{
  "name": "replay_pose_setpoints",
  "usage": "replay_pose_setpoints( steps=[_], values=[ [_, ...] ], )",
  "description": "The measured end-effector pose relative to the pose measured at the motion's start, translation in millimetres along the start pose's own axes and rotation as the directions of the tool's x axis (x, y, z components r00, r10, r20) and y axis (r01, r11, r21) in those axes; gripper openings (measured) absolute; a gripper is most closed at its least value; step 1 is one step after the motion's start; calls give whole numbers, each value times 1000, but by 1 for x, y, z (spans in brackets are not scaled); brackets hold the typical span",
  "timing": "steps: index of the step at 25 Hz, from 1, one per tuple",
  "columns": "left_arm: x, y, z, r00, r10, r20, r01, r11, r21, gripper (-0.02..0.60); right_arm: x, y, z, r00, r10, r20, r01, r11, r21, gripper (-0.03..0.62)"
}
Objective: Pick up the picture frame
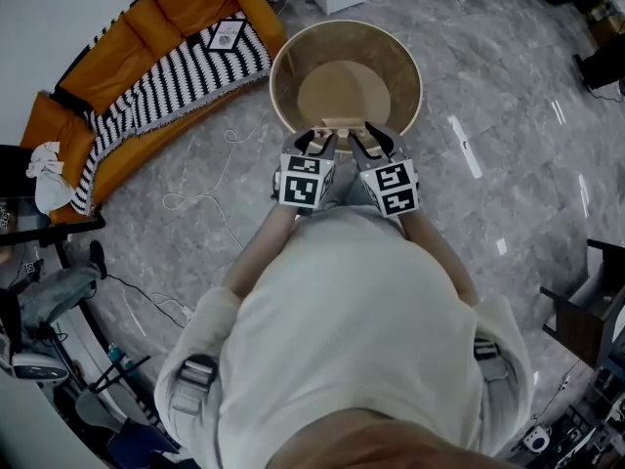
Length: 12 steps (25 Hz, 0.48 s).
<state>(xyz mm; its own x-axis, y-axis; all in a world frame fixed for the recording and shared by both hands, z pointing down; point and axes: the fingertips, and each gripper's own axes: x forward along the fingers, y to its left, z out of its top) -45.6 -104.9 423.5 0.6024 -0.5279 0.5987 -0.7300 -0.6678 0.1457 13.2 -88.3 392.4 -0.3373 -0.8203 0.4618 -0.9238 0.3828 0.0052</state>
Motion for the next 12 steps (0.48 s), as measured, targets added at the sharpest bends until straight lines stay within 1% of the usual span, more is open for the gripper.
replay_pose_setpoints(
  steps=[6, 12],
  values=[
    [0, 0, -4, 1000, -3, 6, 3, 1000, 3, 155, -2, 3, -1, 1000, -5, -2, 5, 1000, 6, 152],
    [0, -1, -7, 1000, -12, -3, 12, 1000, -3, 155, 1, 2, -9, 1000, -11, -16, 11, 1000, -14, 150]
  ],
)
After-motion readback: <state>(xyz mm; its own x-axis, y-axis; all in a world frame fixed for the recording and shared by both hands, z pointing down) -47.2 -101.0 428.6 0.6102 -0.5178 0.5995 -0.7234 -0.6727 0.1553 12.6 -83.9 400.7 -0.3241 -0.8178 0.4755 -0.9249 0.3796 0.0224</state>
